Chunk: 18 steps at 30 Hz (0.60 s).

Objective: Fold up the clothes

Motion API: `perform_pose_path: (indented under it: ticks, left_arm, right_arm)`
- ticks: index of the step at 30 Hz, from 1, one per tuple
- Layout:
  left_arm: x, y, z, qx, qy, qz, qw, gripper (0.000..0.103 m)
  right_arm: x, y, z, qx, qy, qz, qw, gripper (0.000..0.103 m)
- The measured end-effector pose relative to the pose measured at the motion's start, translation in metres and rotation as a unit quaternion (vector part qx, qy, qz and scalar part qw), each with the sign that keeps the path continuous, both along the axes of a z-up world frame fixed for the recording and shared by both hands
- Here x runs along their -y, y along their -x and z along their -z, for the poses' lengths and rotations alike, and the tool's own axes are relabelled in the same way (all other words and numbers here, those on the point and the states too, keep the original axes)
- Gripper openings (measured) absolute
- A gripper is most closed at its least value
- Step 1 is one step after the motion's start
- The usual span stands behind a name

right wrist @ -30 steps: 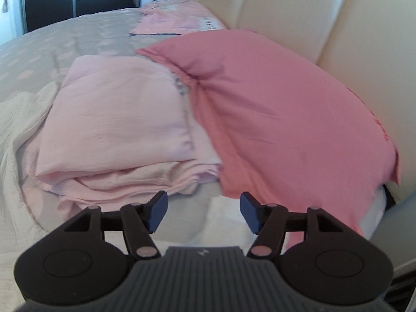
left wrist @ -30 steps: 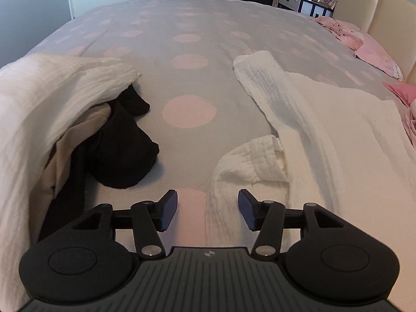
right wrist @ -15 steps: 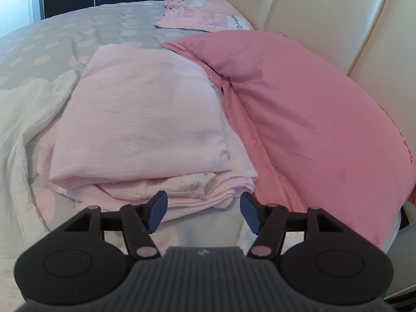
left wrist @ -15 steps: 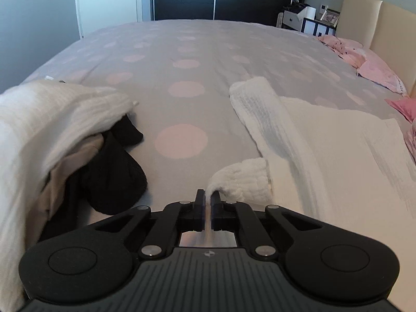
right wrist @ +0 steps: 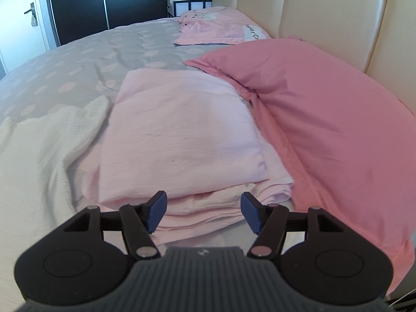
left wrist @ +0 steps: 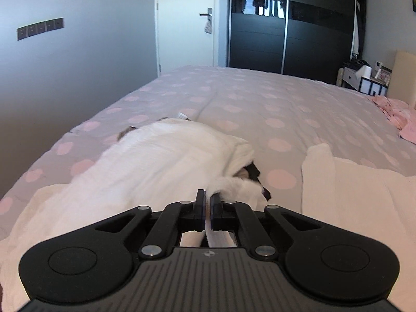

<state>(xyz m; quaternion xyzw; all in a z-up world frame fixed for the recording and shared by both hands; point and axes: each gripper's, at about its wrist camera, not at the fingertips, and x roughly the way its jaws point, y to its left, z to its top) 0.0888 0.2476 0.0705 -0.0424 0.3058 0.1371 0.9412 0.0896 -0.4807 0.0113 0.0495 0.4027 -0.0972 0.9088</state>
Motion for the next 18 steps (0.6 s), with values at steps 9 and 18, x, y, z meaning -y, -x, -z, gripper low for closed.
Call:
perform_pose_path:
  ticks: [9,18]
  left_arm:
    - [-0.049,0.024,0.009,-0.055,-0.012,-0.056,0.9969,0.001]
    - [-0.029,0.012,-0.006,-0.042,-0.014,-0.050,0.9978,0.046]
  right_arm:
    - [-0.030,-0.007,-0.002,-0.003,-0.029,-0.034,0.999,0.069]
    - [-0.065,-0.029,-0.015,0.010,-0.081,-0.104,0.991,0.062]
